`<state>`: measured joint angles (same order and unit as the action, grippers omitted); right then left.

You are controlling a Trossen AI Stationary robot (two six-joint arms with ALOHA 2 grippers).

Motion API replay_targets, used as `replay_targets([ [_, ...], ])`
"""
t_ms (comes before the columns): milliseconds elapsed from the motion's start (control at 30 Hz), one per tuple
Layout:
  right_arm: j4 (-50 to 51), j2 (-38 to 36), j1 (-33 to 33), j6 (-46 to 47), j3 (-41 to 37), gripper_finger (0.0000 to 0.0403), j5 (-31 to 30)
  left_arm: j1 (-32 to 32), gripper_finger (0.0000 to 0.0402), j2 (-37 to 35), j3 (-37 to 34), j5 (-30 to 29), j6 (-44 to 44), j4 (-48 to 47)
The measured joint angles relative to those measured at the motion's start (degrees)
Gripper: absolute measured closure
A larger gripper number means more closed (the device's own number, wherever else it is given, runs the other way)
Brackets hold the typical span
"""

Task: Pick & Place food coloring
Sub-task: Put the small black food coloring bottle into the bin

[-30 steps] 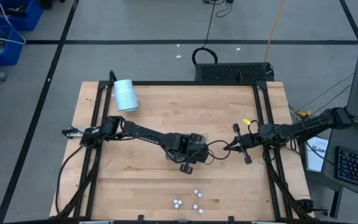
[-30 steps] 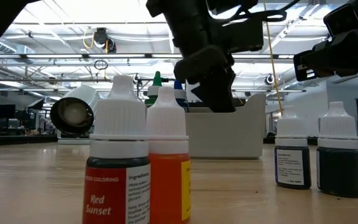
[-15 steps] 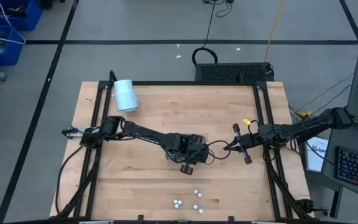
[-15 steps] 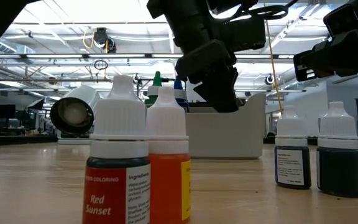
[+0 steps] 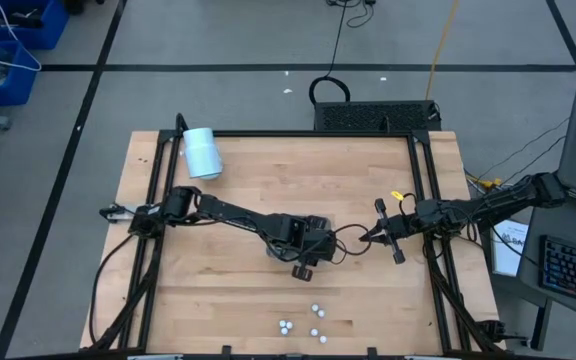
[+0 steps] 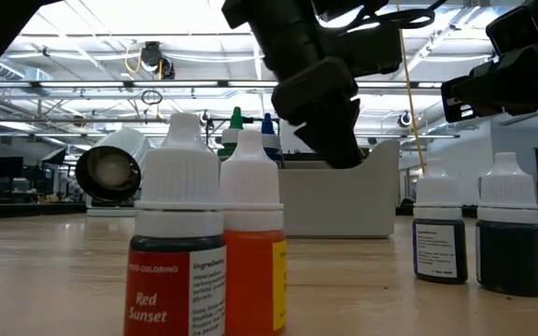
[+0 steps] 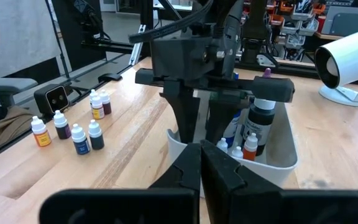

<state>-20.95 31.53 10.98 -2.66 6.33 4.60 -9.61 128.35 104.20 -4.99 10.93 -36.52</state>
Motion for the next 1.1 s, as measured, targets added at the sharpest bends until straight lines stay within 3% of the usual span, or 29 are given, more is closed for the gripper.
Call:
replay_targets([
  [233, 0.13, -0.02, -0.01, 0.44, 0.00, 0.0403, -0.01, -0.45, 0.0253, -3.67, 2.44, -0.32, 1.59, -3.01],
  [433, 0.26, 0.00, 0.00, 0.44, 0.00, 0.0403, 0.00, -2.17, 0.0254, -13.35, 5.73, -2.00, -1.60, -15.52],
  [633, 0.20, -0.02, 0.00, 0.46, 0.00, 0.0403, 0.00, -5.39, 0.0302, -28.38, 2.84, -13.28, -10.45, -26.06],
  [733, 0.05, -0.01, -0.02, 0.46, 0.00, 0.0403, 0.00, -7.28, 0.0338, -37.26, -5.14, -17.45, -11.89, -23.08],
  [833, -0.99, 0.00, -0.01, 0.46, 0.00, 0.0403, 0.00, -7.96, 0.0378, -48.55, -19.15, -17.04, -13.06, -15.44],
  [967, -2.83, 0.00, 0.00, 0.40, 0.00, 0.0403, -0.02, -7.34, 0.0393, -63.64, -42.16, -15.62, -11.58, 3.26],
  [1100, -3.82, 0.11, -0.01, 0.35, 0.00, 0.0403, -0.03, -4.72, 0.0396, -76.35, -60.53, -13.04, -6.20, 22.06],
])
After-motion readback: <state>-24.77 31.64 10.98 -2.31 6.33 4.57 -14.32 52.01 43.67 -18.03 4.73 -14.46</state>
